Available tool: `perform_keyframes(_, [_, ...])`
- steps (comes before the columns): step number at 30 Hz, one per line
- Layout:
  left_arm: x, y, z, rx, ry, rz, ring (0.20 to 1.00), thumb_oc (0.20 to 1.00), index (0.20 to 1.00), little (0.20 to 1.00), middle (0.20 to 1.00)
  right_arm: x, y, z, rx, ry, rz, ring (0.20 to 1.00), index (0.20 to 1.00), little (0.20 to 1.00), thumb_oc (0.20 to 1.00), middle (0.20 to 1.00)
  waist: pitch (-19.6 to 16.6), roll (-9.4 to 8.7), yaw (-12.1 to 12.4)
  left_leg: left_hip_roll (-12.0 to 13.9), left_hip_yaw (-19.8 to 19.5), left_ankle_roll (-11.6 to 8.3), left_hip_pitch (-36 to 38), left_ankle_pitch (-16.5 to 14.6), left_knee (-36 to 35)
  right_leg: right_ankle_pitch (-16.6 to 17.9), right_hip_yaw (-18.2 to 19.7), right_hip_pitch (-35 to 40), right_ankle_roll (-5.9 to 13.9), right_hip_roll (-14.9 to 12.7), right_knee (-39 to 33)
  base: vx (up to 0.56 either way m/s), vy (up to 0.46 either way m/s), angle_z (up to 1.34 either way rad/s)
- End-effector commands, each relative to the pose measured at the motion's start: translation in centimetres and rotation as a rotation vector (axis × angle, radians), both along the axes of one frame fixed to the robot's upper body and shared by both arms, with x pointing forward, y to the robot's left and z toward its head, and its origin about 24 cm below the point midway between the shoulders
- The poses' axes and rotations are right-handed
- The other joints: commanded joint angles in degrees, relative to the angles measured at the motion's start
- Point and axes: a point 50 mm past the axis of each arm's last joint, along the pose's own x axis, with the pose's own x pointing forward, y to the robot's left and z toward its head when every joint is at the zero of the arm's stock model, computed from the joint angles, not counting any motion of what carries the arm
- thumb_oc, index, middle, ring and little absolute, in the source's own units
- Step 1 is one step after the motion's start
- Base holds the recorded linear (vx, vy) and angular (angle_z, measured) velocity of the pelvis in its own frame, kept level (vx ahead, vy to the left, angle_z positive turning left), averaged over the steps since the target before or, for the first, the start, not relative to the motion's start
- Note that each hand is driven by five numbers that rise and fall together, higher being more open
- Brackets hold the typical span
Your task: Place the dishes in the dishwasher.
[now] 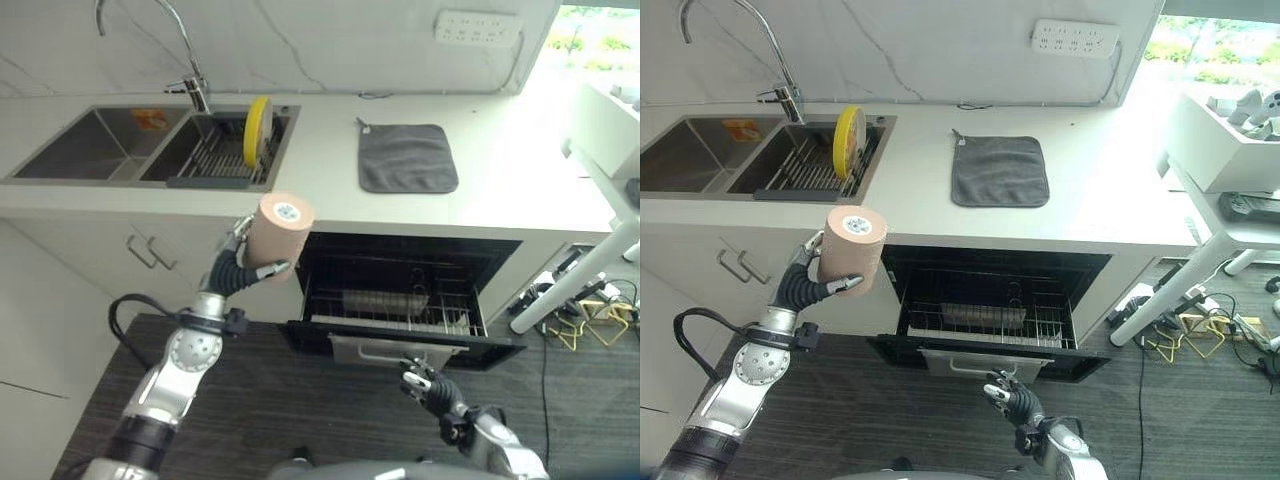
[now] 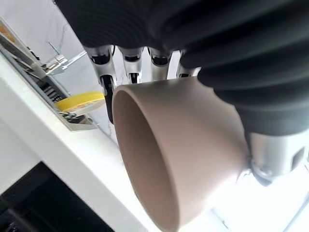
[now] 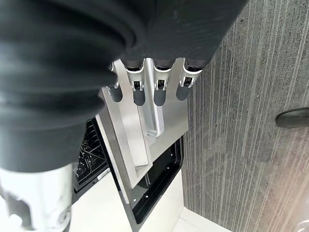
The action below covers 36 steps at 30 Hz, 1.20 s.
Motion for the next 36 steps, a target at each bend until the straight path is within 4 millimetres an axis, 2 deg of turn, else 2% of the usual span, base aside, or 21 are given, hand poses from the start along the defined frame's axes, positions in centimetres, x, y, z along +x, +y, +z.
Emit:
perform_keyframes(1, [0.3, 0.0, 3.0, -0.018, -0.149, -0.023, 0.2, 0.2, 0.2, 0.2, 0.2, 1.9, -0.8, 1.9, -0.024, -0.123, 0.033, 1.0, 1.0, 1.0, 1.0, 1.0, 1.2, 1.07, -0.2, 1.5, 0.3, -0.28, 1.6, -1.1, 0.2, 2.5, -1.7, -3.0, -1.2, 0.3, 2.0, 0.01, 0.023, -0.07])
perform_keyframes(5, [0.3, -0.1, 2.9, 0.021, -0.122, -0.037, 0.2, 0.2, 0.2, 0.2, 0.2, 2.2, -0.6, 2.7, -0.024, -0.156, 0.044, 1.0, 1.0, 1.0, 1.0, 1.0, 1.3, 0.84, -0.5, 1.4, 0.9, -0.05, 1.7, -1.2, 0.2, 2.5, -1.4, -2.9, -0.96, 0.2, 2.0, -0.01, 0.011, -0.1])
perform_keyframes(11, [0.8, 0.0, 1.6, 0.035, -0.033, -0.038, 0.2, 0.2, 0.2, 0.2, 0.2, 2.1, -0.6, 3.3, 0.006, -0.156, 0.099, 1.0, 1.0, 1.0, 1.0, 1.0, 1.3, 0.55, -1.6, 1.1, 2.9, 0.34, 2.6, -1.7, 0.5, 2.6, -1.1, -2.7, -0.48, 0.0, 2.1, -0.01, 0.018, -0.13])
perform_keyframes(15, [1.0, 0.2, 0.5, 0.02, 0.021, -0.02, 0.2, 0.2, 0.2, 0.2, 0.2, 2.4, -0.7, 4.7, 0.053, -0.217, 0.142, 1.0, 1.0, 1.0, 1.0, 1.0, 1.4, 0.09, -2.5, 0.8, 4.2, 0.73, 3.1, -2.0, 1.0, 2.9, -0.7, -2.9, -0.11, -0.3, 2.5, -0.02, 0.012, -0.17])
perform_keyframes(17, [1.4, 0.2, -0.5, 0.013, 0.068, -0.001, 0.2, 0.2, 0.2, 0.2, 0.2, 2.8, -0.4, 7.2, 0.116, -0.325, 0.197, 1.0, 1.0, 1.0, 1.0, 1.0, 1.6, -0.54, -3.7, 0.6, 5.4, 1.32, 3.2, -2.5, 1.7, 3.0, 0.4, -3.7, 0.27, -0.4, 3.3, -0.05, 0.006, -0.26])
perform_keyframes(21, [2.0, -0.1, -1.8, -0.042, 0.159, -0.005, 0.2, 0.2, 0.2, 0.2, 0.2, 3.6, 0.4, 10.1, 0.171, -0.456, 0.26, 1.0, 1.0, 1.0, 1.0, 1.0, 1.4, -0.86, -4.9, 0.3, 6.8, 1.9, 3.3, -3.3, 2.7, 3.2, 1.8, -4.7, 0.56, -0.3, 3.6, -0.03, 0.014, -0.37])
perform_keyframes(26, [2.1, -1.0, -3.1, -0.133, 0.253, -0.032, 0.2, 0.2, 0.2, 0.2, 0.2, 4.5, 1.5, 12.8, 0.2, -0.574, 0.306, 1.0, 1.0, 1.0, 1.0, 1.0, 1.2, -0.83, -5.2, -0.2, 7.5, 2.35, 3.3, -3.8, 3.3, 3.6, 2.7, -4.9, 0.67, -0.3, 3.1, 0.0, 0.028, -0.29])
perform_keyframes(27, [2.1, -1.4, -3.6, -0.158, 0.284, -0.038, 0.2, 0.2, 0.2, 0.2, 0.2, 4.8, 1.9, 13.8, 0.204, -0.621, 0.322, 1.0, 1.0, 1.0, 1.0, 1.0, 1.0, -0.76, -5.2, -0.4, 7.8, 2.47, 3.3, -4.0, 3.4, 3.7, 2.9, -4.9, 0.67, -0.4, 3.0, 0.01, 0.033, -0.14])
perform_keyframes(32, [2.0, -2.3, -3.9, -0.189, 0.335, -0.077, 0.2, 0.2, 0.2, 0.2, 0.2, 5.4, 2.8, 15.7, 0.241, -0.696, 0.341, 1.0, 1.0, 1.0, 1.0, 1.0, 0.7, -0.73, -4.5, -0.8, 7.5, 2.74, 3.2, -4.4, 3.7, 3.7, 2.6, -4.7, 0.67, -0.6, 3.1, 0.0, 0.014, -0.06])
perform_keyframes(36, [1.7, -3.2, -3.0, -0.213, 0.307, -0.142, 0.2, 0.2, 0.2, 0.2, 0.2, 6.1, 3.4, 16.8, 0.247, -0.773, 0.325, 1.0, 1.0, 1.0, 1.0, 1.0, 0.4, -0.91, -3.0, -1.0, 6.6, 2.86, 3.3, -4.6, 3.5, 3.6, 1.6, -3.8, 0.45, -0.6, 2.6, 0.0, 0.0, 0.0])
